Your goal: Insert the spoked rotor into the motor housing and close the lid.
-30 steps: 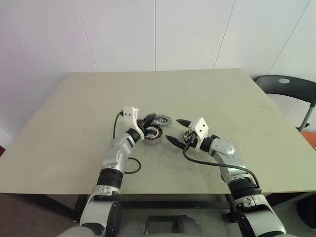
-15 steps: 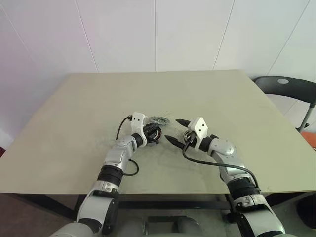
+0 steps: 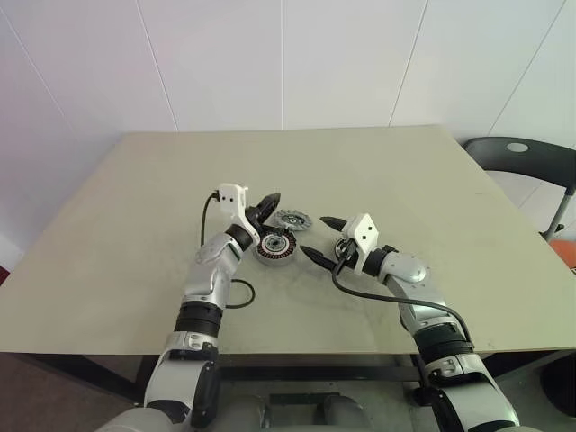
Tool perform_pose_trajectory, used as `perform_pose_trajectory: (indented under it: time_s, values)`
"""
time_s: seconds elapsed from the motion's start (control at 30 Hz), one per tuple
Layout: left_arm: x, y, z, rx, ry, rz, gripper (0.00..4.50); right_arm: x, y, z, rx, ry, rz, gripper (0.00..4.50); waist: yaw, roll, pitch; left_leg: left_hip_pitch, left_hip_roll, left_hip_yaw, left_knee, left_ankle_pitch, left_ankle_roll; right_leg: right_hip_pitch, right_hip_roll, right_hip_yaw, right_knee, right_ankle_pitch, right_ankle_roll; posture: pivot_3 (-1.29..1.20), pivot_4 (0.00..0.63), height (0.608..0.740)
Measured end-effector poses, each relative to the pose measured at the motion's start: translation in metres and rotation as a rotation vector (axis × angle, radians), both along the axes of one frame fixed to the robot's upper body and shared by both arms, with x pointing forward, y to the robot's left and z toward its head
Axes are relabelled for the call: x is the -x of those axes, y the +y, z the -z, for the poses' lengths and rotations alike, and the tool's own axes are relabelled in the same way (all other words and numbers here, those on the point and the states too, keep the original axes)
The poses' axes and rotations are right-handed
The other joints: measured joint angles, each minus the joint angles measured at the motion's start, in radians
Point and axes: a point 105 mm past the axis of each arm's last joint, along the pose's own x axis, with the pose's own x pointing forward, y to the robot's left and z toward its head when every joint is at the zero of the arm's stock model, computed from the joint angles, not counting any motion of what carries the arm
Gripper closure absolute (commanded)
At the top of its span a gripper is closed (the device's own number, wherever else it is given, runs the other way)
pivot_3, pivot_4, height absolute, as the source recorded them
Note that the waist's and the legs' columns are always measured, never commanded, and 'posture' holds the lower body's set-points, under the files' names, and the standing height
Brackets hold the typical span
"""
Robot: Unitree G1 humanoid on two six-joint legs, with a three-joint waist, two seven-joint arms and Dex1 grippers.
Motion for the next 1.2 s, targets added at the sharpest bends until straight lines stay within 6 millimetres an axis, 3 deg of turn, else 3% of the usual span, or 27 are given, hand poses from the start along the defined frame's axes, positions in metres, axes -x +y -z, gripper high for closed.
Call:
perform_pose_trajectory:
  time_s: [0.07,0.33,0.63,1.03,1.2]
  values:
    - [0.003,0.000,0.003,-0.018,-0.003,0.020,4.46,0.000,0.000,0.000,0.000,0.000,0.000,0.00,0.000,0.000,0.000,0.000,0.000,0.000,0.000,0.000,0.000,0.000,0.000,0.000,0.000,0.000,0.000,0.00,0.000,0.740]
    - [0.024,-0.008,0.055,-0.215,0.148,0.145,4.46,0.000,0.000,0.000,-0.001,-0.002,0.000,0.00,0.000,0.000,0.000,0.001,0.000,0.000,0.000,0.000,0.000,0.000,0.000,0.000,0.000,0.000,0.000,0.00,0.000,0.740]
    - [0.010,0.015,0.066,-0.468,0.153,0.068,4.46,0.000,0.000,0.000,-0.001,-0.002,-0.001,0.00,0.000,0.000,0.000,0.000,0.000,0.000,0.000,0.000,0.000,0.000,0.000,0.000,0.000,0.000,0.000,0.00,0.000,0.740]
    - [0.015,-0.020,0.069,-0.487,0.183,0.237,4.46,0.000,0.002,-0.001,-0.007,-0.003,0.002,0.00,0.001,0.000,0.000,0.000,0.000,0.000,0.000,0.000,0.000,0.000,0.000,0.000,0.000,0.000,0.001,0.00,0.000,0.740]
    - [0.012,-0.024,0.067,-0.539,0.200,0.276,4.46,-0.001,0.003,-0.001,-0.010,-0.003,0.002,0.00,0.000,0.000,0.000,0.001,0.000,0.000,0.000,0.000,0.000,0.001,0.000,0.000,0.000,-0.001,0.001,0.00,0.000,0.740]
